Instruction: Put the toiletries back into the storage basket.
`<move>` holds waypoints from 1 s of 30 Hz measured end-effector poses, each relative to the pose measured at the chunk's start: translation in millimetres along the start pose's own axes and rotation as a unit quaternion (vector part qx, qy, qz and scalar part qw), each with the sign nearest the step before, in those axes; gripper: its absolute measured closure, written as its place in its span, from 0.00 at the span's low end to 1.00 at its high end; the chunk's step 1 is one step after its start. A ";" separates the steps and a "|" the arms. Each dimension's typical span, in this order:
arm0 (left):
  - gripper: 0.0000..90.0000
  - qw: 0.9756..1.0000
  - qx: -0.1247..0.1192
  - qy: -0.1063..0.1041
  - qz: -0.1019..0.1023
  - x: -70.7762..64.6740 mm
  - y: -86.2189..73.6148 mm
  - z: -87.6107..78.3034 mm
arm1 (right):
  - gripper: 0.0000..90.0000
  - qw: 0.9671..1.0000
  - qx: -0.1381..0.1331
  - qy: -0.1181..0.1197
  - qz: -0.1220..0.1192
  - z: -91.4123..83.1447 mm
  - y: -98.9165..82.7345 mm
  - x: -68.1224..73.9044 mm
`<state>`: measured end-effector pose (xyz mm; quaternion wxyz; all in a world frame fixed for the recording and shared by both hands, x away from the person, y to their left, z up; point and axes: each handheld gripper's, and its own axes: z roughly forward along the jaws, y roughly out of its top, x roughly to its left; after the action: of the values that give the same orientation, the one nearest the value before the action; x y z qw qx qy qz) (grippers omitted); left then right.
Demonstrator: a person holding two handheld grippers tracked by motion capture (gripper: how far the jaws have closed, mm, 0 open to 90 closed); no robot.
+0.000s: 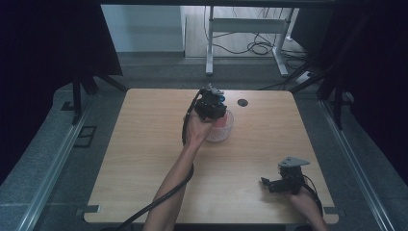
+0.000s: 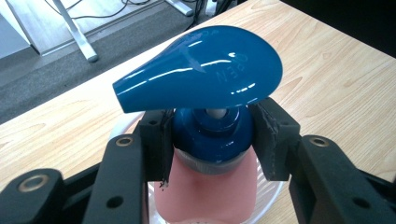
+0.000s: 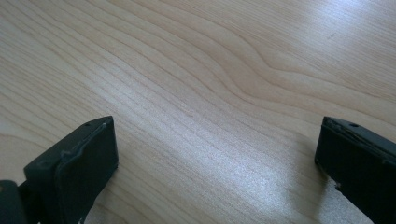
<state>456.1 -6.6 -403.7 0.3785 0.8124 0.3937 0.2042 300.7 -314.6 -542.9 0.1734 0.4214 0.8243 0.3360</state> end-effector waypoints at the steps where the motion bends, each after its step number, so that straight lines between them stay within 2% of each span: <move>1: 0.59 1.000 0.000 0.000 0.000 0.0 -0.5 0.5 | 0.00 1.000 0.000 0.000 0.000 0.0 0.0 0.0; 30: 0.59 1.000 0.008 0.003 -0.011 0.4 -21.7 19.9 | 0.00 1.000 0.000 0.001 -0.001 0.1 0.1 0.0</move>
<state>458.4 -6.6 -433.1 0.3734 0.8104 0.4051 0.1994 300.8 -314.6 -542.9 0.1732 0.4204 0.8249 0.3359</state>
